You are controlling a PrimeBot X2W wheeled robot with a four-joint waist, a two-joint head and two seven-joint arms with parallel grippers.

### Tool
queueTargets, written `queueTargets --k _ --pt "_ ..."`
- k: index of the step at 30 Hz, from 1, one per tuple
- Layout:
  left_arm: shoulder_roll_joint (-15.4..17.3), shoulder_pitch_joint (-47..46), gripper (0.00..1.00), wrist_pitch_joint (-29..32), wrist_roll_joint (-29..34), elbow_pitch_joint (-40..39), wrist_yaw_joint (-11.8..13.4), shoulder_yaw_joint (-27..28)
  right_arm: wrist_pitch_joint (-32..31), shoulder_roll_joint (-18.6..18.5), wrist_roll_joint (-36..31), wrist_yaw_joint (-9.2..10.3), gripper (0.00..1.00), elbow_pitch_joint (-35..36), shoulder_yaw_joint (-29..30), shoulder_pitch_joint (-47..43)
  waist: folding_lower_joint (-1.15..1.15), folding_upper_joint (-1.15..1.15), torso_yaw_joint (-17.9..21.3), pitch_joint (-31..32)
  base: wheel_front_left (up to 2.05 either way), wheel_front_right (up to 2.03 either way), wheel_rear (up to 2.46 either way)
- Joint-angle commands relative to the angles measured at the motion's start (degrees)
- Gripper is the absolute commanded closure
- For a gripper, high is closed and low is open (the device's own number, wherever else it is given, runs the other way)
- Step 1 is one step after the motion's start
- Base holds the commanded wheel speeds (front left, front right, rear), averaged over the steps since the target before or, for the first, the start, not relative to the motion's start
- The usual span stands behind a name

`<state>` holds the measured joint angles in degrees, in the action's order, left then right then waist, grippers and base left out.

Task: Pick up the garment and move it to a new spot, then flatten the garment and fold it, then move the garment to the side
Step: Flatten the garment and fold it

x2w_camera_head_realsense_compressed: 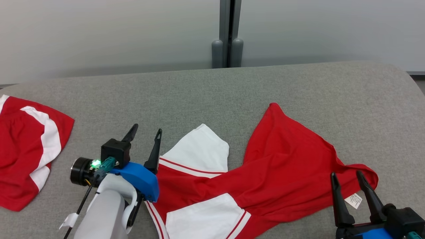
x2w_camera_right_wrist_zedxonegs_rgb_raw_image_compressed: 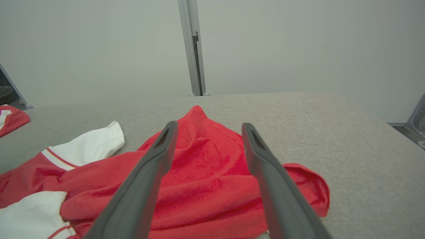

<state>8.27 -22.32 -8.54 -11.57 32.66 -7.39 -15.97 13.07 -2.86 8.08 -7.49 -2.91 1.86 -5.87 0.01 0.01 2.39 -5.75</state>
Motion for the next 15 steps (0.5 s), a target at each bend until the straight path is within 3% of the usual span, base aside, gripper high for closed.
queueTargets --k 1,15 --pt "0.3 -0.7 0.00 0.2 -0.4 0.6 -0.1 -0.7 -0.2 -0.1 -0.4 -0.01 0.00 0.1 0.1 0.8 -0.01 -0.01 0.1 -0.2 0.00 0.00 0.00" --pt "3.3 -2.8 0.00 5.5 -7.8 13.9 -0.1 -13.0 -0.7 -0.3 -0.7 -0.01 0.00 -0.7 0.1 2.5 -0.01 -0.01 1.7 -1.8 0.00 0.00 0.00"
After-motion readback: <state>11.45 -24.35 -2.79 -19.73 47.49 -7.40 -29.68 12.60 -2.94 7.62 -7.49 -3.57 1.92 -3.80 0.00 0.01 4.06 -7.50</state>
